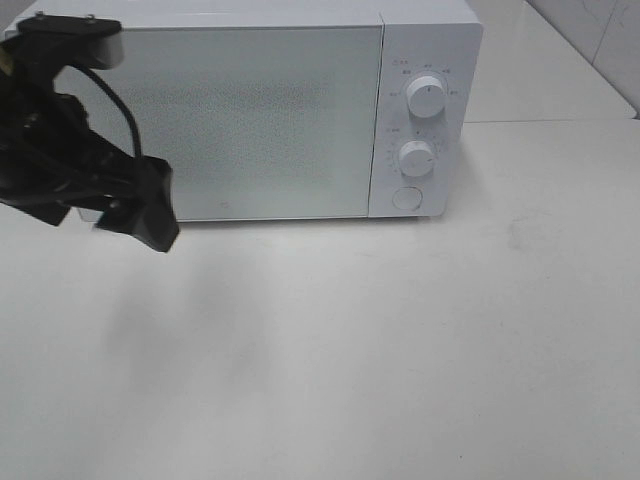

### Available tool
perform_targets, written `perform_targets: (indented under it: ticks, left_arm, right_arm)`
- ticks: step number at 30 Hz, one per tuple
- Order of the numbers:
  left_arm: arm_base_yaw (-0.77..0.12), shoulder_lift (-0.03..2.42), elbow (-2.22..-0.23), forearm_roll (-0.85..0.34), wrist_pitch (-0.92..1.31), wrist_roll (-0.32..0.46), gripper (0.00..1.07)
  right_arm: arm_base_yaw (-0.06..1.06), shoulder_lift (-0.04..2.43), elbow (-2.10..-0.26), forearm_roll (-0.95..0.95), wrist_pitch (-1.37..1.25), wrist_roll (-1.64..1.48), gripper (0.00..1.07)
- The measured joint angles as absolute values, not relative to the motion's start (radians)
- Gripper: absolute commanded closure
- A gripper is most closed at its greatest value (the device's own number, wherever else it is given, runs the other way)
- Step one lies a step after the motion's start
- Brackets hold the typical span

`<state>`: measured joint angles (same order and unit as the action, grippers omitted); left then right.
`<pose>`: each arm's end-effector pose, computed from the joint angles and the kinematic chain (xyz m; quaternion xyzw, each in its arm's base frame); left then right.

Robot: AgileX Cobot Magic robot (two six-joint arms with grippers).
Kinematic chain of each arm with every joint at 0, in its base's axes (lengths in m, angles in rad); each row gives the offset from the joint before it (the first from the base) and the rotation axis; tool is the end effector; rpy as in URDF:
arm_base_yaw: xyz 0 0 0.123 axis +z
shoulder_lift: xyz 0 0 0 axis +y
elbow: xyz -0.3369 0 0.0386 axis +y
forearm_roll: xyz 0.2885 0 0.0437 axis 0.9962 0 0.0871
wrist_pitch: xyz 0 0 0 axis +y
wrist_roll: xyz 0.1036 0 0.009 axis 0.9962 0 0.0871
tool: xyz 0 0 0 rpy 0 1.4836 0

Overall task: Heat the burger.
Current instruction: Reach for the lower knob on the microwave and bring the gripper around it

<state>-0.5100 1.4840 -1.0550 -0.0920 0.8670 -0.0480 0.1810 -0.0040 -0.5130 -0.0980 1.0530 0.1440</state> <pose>0.2815 -0.1658 0.2848 0.2026 0.9618 -0.0878 0.1619 -0.0126 -0.0113 0.2960 -0.0135 0.8456 0.0377 0.5323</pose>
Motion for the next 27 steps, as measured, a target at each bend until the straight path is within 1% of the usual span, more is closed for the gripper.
perform_targets:
  ticks: [1,2,3,4,5,6,7,8,9,10,11,12,13,15,19,20,27]
  left_arm:
    - [-0.485,1.473,-1.051,-0.092,0.876,-0.048,0.06]
    - [-0.485,1.473,-1.051,-0.092,0.876,-0.048,0.06]
    - [-0.429,1.442,-1.033,-0.092,0.89,-0.047,0.06]
    - [-0.406,1.429,-1.022,-0.092,0.897,-0.045,0.06]
    - [-0.406,1.429,-1.022,-0.092,0.897,-0.045,0.06]
    - [-0.345,1.393,-0.999,-0.091,0.912,-0.043,0.06]
    - [-0.321,1.374,-0.99,-0.091,0.918,-0.04,0.06]
    - [-0.321,1.374,-0.99,-0.091,0.918,-0.04,0.06]
    - [-0.266,1.339,-0.97,-0.09,0.93,-0.04,0.06]
    - [-0.242,1.318,-0.958,-0.09,0.935,-0.04,0.06]
    - [-0.242,1.318,-0.958,-0.09,0.935,-0.04,0.06]
    - [-0.206,1.28,-0.933,-0.09,0.941,-0.04,0.06]
    - [-0.206,1.28,-0.933,-0.09,0.941,-0.04,0.06]
    - [-0.163,1.213,-0.891,-0.09,0.944,-0.04,0.06]
    - [-0.136,1.146,-0.84,-0.09,0.944,-0.04,0.06]
    - [-0.129,1.103,-0.8,-0.09,0.945,-0.04,0.06]
    - [-0.127,0.936,-0.684,-0.09,0.95,-0.04,0.06]
  right_arm:
    - [0.181,-0.004,-0.513,-0.098,1.053,0.144,0.39]
    - [0.181,-0.004,-0.513,-0.098,1.053,0.144,0.39]
    - [0.181,-0.004,-0.513,-0.098,1.053,0.144,0.39]
    - [0.181,-0.004,-0.513,-0.098,1.053,0.144,0.39]
    - [0.181,-0.004,-0.513,-0.098,1.053,0.144,0.39]
    - [0.181,-0.004,-0.513,-0.098,1.053,0.144,0.39]
    - [0.181,-0.004,-0.513,-0.098,1.053,0.144,0.39]
    - [0.181,-0.004,-0.513,-0.098,1.053,0.144,0.39]
    - [0.181,-0.004,-0.513,-0.098,1.053,0.144,0.39]
    - [0.181,-0.004,-0.513,-0.098,1.053,0.144,0.39]
    - [0.181,-0.004,-0.513,-0.098,1.053,0.144,0.39]
    - [0.181,-0.004,-0.513,-0.098,1.053,0.144,0.39]
    - [0.181,-0.004,-0.513,-0.098,1.053,0.144,0.39]
    - [0.181,-0.004,-0.513,-0.098,1.053,0.144,0.39]
    - [0.181,-0.004,-0.513,-0.098,1.053,0.144,0.39]
    - [0.181,-0.004,-0.513,-0.098,1.053,0.144,0.39]
    - [0.181,-0.004,-0.513,-0.098,1.053,0.144,0.39]
